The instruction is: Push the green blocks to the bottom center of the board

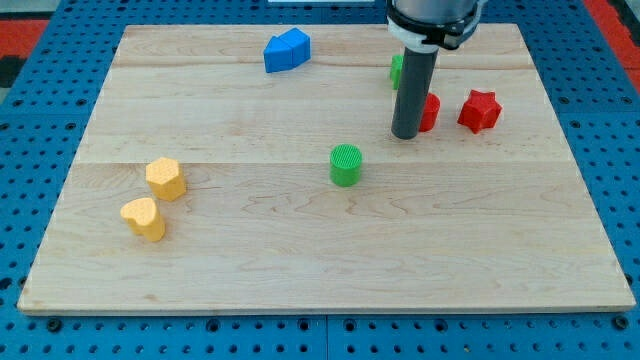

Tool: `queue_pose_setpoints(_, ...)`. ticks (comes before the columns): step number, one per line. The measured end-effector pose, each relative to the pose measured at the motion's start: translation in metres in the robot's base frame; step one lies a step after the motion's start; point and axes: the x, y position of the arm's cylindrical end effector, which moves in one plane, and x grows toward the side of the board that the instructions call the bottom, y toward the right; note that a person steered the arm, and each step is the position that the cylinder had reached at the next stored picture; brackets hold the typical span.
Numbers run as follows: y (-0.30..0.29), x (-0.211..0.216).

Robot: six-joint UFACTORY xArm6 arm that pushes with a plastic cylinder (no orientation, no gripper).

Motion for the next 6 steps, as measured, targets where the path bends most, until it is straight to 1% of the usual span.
queue_pose_setpoints(1,0.001,-0.021)
queue_pose_setpoints(2,0.049,-0.023)
queue_pose_setpoints(3,0.026,-0.022)
queue_pose_setpoints(4,0.006,-0.040)
queue_pose_setpoints(5,0.038,-0.076)
queue_pose_setpoints(6,0.052,-0.112)
